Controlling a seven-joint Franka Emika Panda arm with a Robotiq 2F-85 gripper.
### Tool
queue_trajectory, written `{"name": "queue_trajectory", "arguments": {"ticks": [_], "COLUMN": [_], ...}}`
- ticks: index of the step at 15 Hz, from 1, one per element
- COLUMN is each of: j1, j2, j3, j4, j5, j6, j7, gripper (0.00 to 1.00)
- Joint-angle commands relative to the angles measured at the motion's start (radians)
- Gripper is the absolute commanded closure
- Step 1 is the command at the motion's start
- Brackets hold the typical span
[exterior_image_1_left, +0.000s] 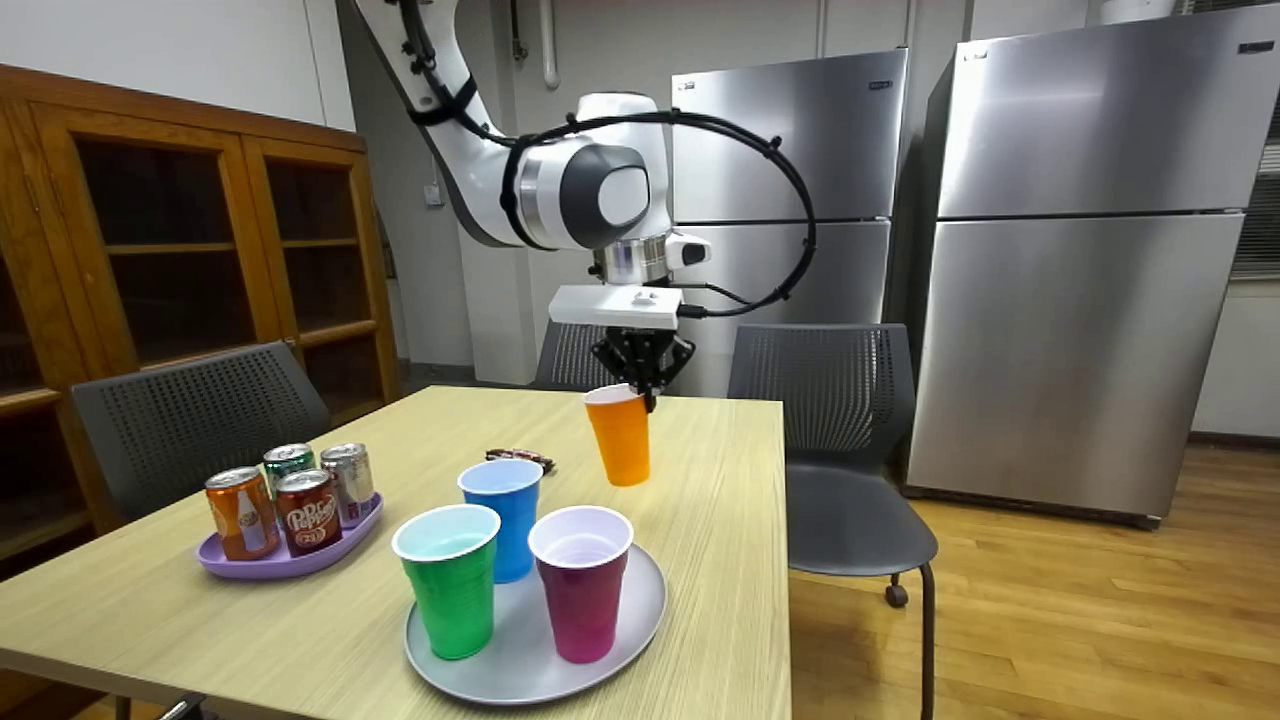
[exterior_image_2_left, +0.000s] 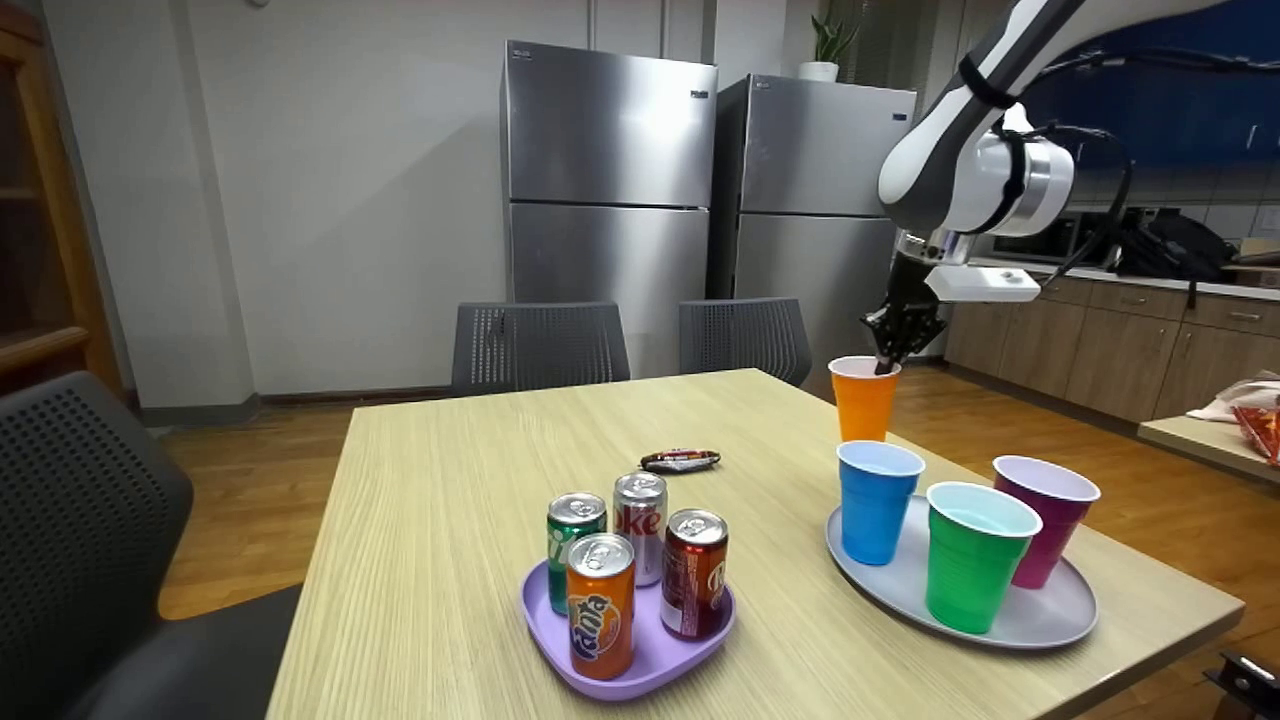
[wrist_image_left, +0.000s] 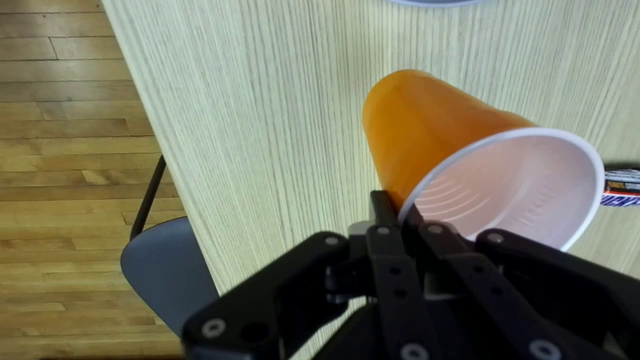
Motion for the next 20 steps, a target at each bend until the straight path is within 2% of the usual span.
{"name": "queue_trajectory", "arguments": {"ticks": [1, 8, 20], "j1": [-0.027, -0.029, -0.033], "j2": [-0.102, -0.171, -0.143], "j3": [0.011, -0.022, -0.033], "j4": [-0.106, -0.214, -0.27], "j5": [0.05, 0.082, 0.147], "j6": [-0.026, -0.031, -0.035], "j7": [-0.088, -0.169, -0.292], "gripper": [0.99, 0.99, 0.99]}}
